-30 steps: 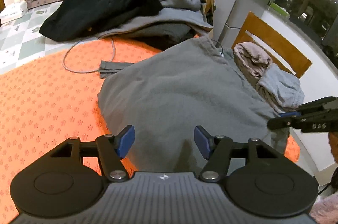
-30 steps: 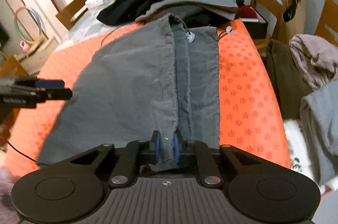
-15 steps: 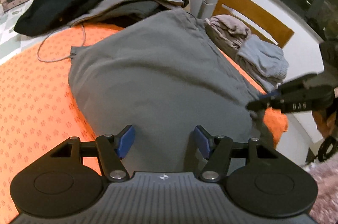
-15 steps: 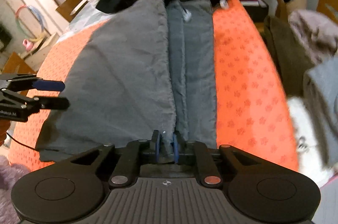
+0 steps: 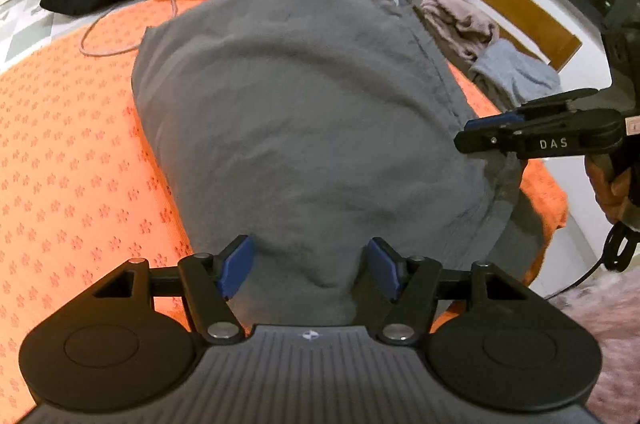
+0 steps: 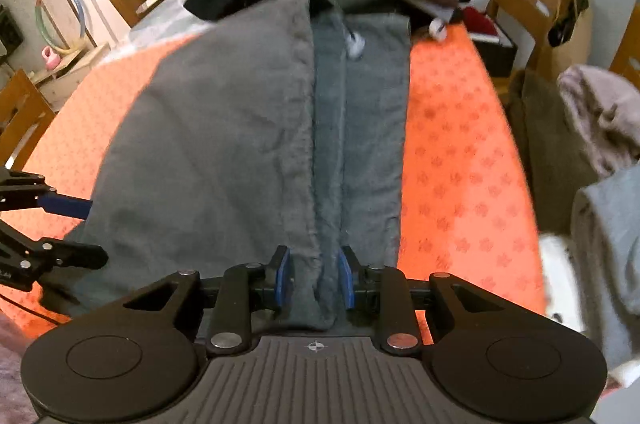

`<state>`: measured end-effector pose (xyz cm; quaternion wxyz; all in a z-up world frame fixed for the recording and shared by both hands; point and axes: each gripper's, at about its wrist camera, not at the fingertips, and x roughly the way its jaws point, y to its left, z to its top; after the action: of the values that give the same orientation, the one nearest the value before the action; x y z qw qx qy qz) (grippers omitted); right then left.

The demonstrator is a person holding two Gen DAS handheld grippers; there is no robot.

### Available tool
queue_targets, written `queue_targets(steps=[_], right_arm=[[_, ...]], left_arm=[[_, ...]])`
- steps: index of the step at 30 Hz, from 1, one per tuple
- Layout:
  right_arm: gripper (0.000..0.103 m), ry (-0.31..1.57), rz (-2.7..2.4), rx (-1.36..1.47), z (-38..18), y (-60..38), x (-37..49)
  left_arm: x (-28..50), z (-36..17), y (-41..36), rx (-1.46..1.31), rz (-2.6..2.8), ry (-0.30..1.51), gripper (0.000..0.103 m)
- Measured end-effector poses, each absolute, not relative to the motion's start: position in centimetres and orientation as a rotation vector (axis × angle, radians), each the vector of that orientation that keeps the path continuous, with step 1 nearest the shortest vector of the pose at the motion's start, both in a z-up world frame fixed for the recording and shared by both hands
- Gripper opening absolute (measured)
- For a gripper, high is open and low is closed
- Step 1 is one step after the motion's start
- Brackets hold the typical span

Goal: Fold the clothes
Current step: 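Grasp the folded grey trousers with the right gripper and lift them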

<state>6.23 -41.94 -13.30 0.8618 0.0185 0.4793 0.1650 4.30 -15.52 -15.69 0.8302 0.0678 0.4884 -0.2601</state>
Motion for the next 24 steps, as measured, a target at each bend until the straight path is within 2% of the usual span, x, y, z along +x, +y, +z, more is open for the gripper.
queue_targets(steps=[8, 9, 13, 18, 24], right_arm=[[0.031, 1.005, 0.389, 0.033, -12.1, -42.5, 6.5], [0.033, 0.989, 0.391, 0.036, -11.6, -42.7, 6.5], [0.066, 0.911, 0.404, 0.079, -10.1, -44.4, 7.0], [0.087, 0.922, 0.478, 0.17, -10.9, -46.2, 9.7], [0.091, 0.949, 0.567, 0.298, -13.8, -46.9, 12.5]], left_arm=[[4.1, -14.5, -14.4, 0.045, -0.465, 1.032, 0.075], [4.0, -14.1, -13.9, 0.015, -0.446, 1.022, 0.078], [4.4, -13.5, -11.6, -0.12, -0.338, 0.989, 0.083], [6.0, -14.7, -10.0, -0.252, -0.269, 1.003, 0.084], [7.3, -16.5, -8.6, -0.461, -0.266, 1.029, 0.084]])
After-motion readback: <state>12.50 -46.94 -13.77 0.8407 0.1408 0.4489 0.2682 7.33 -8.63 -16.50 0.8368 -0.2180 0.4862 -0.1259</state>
